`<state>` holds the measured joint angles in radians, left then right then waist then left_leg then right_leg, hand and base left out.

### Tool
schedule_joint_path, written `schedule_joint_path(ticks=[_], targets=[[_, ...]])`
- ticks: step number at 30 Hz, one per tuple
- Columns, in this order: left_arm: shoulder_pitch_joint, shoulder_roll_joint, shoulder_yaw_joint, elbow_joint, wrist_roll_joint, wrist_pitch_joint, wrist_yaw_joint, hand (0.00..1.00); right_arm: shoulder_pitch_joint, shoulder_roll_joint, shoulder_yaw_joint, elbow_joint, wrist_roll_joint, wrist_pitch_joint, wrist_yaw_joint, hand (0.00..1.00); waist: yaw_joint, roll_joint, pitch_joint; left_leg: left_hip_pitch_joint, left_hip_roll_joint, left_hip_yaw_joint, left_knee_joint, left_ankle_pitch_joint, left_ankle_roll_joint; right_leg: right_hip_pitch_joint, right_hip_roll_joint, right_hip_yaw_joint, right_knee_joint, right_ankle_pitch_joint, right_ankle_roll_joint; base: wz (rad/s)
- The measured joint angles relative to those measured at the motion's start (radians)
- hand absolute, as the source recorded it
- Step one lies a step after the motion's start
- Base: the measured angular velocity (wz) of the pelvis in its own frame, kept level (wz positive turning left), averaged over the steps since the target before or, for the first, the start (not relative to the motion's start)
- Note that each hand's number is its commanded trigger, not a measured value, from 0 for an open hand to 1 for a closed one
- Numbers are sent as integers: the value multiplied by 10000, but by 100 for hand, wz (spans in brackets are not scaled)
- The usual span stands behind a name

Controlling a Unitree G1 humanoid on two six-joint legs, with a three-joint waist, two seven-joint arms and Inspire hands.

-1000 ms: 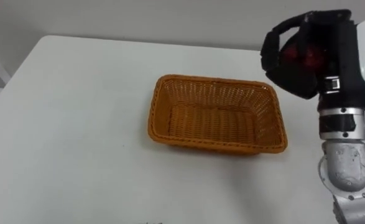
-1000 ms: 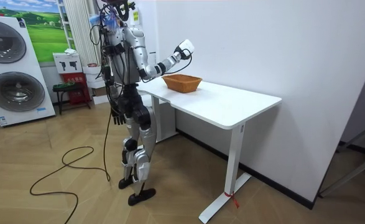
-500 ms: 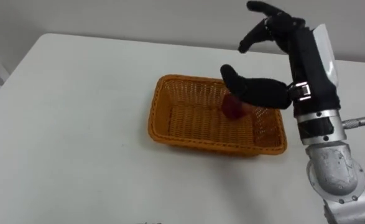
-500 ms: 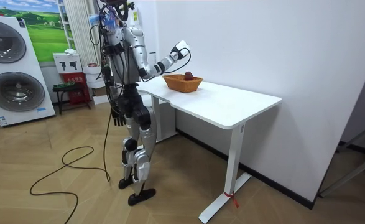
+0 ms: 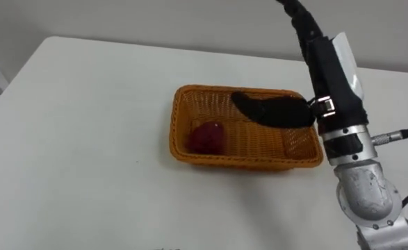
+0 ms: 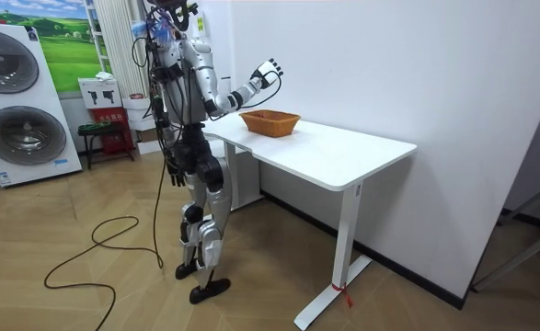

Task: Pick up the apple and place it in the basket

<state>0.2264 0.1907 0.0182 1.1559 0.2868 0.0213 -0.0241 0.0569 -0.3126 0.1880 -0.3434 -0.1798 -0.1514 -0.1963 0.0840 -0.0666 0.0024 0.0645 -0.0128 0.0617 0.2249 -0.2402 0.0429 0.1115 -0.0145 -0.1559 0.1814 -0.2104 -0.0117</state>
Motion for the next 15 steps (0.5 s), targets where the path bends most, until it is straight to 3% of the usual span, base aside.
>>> schedule_joint_path(ticks=[5,12,15], targets=[[76,13,197,-16,8,-12,185,0,11,5,-769,-1,-6,-6,-484,0,-67,0,-4,19,-1,0,-12,0,0,9,8,15,8,0,0,1],[473,13,796,58,-5,-116,381,0,15,-7,-3206,33,631,-53,-2565,0,-378,-57,-48,182,-7,-73,-33,0,1,185,7,-95,-6,0,1,3],[821,7,1272,51,3,-267,698,0,20,-27,-4390,268,1304,-460,-3684,0,-608,-101,-69,181,-48,-85,-31,0,0,252,7,-141,-118,1,3,2]])
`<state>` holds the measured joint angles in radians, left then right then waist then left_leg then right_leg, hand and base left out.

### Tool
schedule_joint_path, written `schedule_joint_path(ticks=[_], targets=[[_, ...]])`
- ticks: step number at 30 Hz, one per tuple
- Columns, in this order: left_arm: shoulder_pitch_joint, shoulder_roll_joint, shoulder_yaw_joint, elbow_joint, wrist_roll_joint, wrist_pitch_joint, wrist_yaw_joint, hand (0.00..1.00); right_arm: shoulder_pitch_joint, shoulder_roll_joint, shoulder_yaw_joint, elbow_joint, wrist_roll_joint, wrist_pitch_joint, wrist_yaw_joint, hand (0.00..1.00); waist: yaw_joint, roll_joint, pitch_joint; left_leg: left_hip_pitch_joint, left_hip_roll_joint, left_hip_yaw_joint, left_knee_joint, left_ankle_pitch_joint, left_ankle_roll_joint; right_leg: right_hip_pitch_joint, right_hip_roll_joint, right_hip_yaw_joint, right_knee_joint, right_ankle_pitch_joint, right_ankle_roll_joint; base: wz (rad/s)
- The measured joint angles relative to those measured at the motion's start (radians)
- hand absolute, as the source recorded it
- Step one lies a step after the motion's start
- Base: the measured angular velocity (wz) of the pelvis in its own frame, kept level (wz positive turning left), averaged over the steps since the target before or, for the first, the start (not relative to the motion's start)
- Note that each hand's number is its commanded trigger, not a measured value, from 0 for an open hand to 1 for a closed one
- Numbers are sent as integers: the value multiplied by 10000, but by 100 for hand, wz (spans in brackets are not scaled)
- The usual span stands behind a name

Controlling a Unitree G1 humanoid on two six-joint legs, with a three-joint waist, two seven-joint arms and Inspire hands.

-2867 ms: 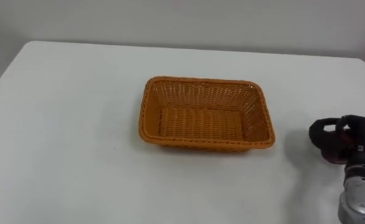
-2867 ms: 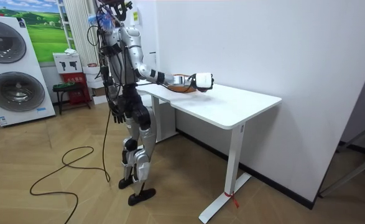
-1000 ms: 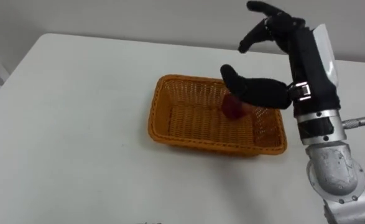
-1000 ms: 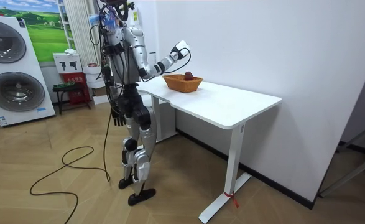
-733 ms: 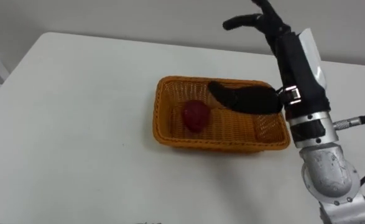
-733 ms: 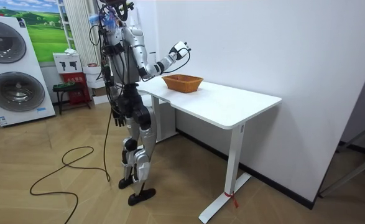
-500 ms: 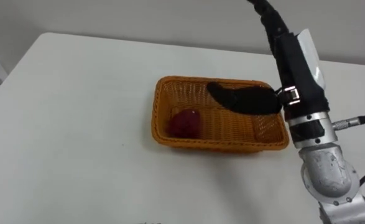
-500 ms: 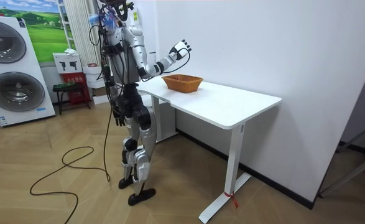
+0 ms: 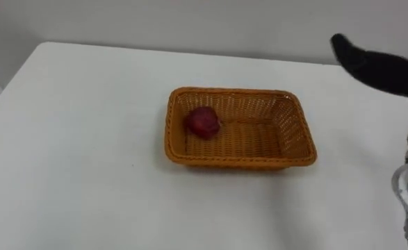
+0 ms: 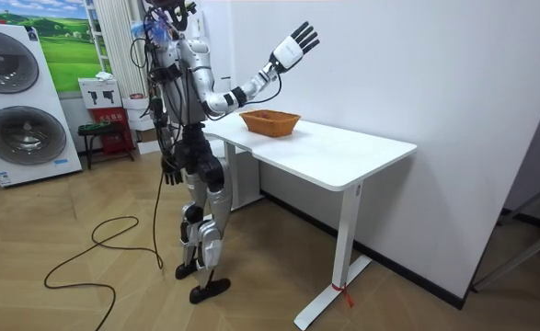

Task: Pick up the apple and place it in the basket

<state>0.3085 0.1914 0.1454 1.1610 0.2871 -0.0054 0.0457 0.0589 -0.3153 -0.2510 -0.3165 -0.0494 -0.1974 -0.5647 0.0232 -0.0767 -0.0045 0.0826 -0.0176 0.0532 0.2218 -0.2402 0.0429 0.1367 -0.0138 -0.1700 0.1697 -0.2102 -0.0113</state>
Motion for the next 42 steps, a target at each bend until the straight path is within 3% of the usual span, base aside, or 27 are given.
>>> schedule_joint_path(ticks=[2,5,6,10,14,16,20,22,28,30,33,35,37,42], targets=[[143,-1,62,-27,10,-19,143,0,7,-5,-656,335,430,-235,-637,0,-180,8,7,-1,32,-12,5,0,0,11,-5,-21,-2,0,0,0],[192,-4,373,-26,-1,-15,190,0,115,-6,-1562,1009,826,-261,-1679,0,-346,-24,-15,-19,37,1,8,-1,0,-16,-8,-1,15,0,0,0],[195,3,505,-33,-4,-15,228,0,132,-18,-1888,1344,1147,-285,-1986,0,-474,37,12,-39,37,-5,-3,-2,0,-99,-5,12,18,0,0,-3],[288,17,694,-327,-5,-1,446,0,398,-80,-2996,2736,3713,-334,-3080,0,-807,17,-31,-66,27,-23,-73,-2,0,-47,2,16,19,1,1,2],[376,11,900,-512,-7,6,595,0,616,-88,-3825,4791,6931,-257,-3402,0,-1100,-55,-67,-88,8,-5,-41,-2,-1,-69,12,48,20,1,0,0],[373,5,918,-530,17,59,597,0,655,-85,-4433,6004,8439,-192,-3373,0,-1324,19,-81,-197,-43,-21,-6,-2,0,-156,3,54,22,1,1,0],[375,-29,1243,-933,52,302,589,0,861,-72,-4839,8195,10147,-114,-3292,0,-1499,129,-71,-216,-32,-29,-19,-1,0,-168,17,96,17,0,-1,1],[373,-31,1298,-1106,133,407,587,0,1074,-59,-4838,9817,10653,115,-3016,0,-1524,174,-62,-213,-31,-27,-16,-2,0,-174,24,131,30,-2,-5,0],[408,-101,1305,-1096,72,451,576,0,1788,482,-4668,13277,10099,671,-2154,0,-1499,140,-72,-221,-46,0,-47,-2,1,-249,22,292,85,-7,-4,-5],[398,-156,1292,-1050,18,499,545,0,1979,731,-4478,13597,9442,904,-2050,0,-1509,155,-59,-223,-18,22,-46,-3,5,-337,16,372,183,-21,2,-13],[303,-160,1257,-956,97,487,510,0,2336,1038,-3360,13899,7656,1008,-1772,0,-1457,195,-21,-185,30,300,-45,-6,7,-390,63,639,201,-18,0,-23],[135,-155,1224,-782,106,495,500,0,2394,1089,-2387,14359,6310,1127,-1398,0,-1223,192,-10,-144,49,433,-55,-10,6,-403,122,866,165,18,-5,-27],[103,-154,941,-722,86,513,484,0,2340,1086,-1178,15132,5058,1493,-580,0,-1049,181,2,-32,82,449,-182,-9,6,-431,132,900,188,32,-16,-8],[84,-172,761,-719,-5,929,157,0,2259,1231,340,16058,3400,2311,1509,0,-756,258,11,67,58,340,-225,-10,6,-304,100,806,81,28,-14,5]])
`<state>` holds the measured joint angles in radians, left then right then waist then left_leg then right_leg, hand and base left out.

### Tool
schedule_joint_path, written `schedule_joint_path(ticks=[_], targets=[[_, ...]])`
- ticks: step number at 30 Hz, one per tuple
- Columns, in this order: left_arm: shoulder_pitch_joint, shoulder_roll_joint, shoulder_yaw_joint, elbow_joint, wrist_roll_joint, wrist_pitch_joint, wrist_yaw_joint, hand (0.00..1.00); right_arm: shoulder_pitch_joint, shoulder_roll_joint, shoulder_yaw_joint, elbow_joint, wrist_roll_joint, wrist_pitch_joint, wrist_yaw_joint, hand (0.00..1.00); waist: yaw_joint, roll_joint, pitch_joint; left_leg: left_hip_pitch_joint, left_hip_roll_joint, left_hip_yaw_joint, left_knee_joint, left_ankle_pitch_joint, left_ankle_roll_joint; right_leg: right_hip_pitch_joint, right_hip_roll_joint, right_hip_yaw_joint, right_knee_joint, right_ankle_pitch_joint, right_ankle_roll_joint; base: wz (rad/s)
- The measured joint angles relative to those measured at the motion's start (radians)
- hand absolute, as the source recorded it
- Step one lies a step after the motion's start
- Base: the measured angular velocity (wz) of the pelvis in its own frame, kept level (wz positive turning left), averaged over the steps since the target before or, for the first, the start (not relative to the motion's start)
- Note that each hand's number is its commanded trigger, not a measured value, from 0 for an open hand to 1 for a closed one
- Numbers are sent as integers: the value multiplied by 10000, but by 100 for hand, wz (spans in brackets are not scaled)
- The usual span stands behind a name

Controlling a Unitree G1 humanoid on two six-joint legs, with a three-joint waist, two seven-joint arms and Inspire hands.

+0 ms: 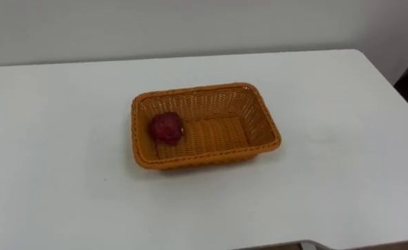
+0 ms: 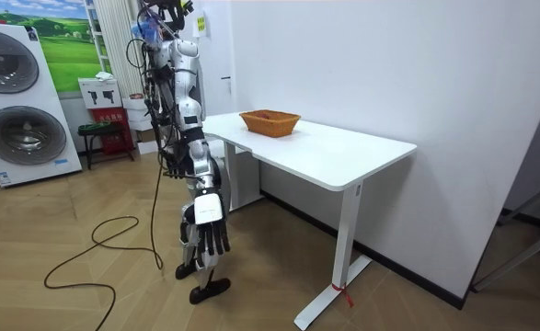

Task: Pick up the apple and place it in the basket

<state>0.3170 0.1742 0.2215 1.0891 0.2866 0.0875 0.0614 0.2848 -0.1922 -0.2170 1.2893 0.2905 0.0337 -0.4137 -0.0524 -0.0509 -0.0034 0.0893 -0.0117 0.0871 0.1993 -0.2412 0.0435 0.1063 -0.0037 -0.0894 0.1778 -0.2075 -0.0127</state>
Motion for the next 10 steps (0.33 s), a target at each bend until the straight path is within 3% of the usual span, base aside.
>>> schedule_joint_path(ticks=[4,10], targets=[[32,-33,-209,-30,7,287,-218,0,-14,70,892,78,-816,626,1467,0,93,58,-3,-55,-14,-74,17,2,-1,19,-7,-102,-86,1,1,7],[-116,-126,-870,-13,5,384,-532,0,-276,159,1577,314,-1724,1004,2863,0,253,180,31,133,-1,-91,28,0,0,228,-37,-263,-73,0,1,1]])
